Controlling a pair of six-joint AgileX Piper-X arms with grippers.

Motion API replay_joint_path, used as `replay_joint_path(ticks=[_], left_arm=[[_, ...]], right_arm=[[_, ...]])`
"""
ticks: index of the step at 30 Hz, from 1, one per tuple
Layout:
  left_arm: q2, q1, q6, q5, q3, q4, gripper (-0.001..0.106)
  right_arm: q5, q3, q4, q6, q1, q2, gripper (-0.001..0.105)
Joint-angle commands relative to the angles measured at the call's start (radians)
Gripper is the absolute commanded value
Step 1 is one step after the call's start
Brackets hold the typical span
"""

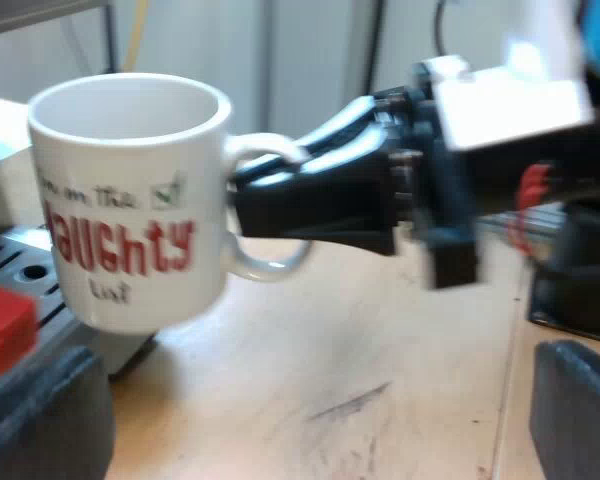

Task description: Remove mug from coffee machine

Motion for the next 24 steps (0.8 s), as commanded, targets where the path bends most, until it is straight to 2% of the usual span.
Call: replay_joint_path(ticks=[1, 3, 7, 12, 24], left_arm=[[-0.003, -0.031, -0.010, 0.012, -0.002, -0.024, 0.086], [-0.003, -0.041, -0.010, 0.012, -0.002, -0.024, 0.086], [-0.003, -0.042, -0.010, 0.004, -0.002, -0.024, 0.086], [-0.003, -0.042, -0.010, 0.004, -0.002, -0.024, 0.086], [-0.003, -0.042, -0.010, 0.004, -0.002, -0.024, 0.086]], right_arm=[[0.130, -0.011, 0.014, 0.040, 0.001, -0.017, 0.000], [0.183, -0.011, 0.043, 0.043, 0.001, -0.017, 0.000], [0.212, -0.011, 0.108, 0.048, 0.001, -0.017, 0.000], [0.215, -0.011, 0.166, 0.149, -0.047, -0.017, 0.000], [0.200, -0.011, 0.166, 0.152, -0.235, -0.017, 0.000]])
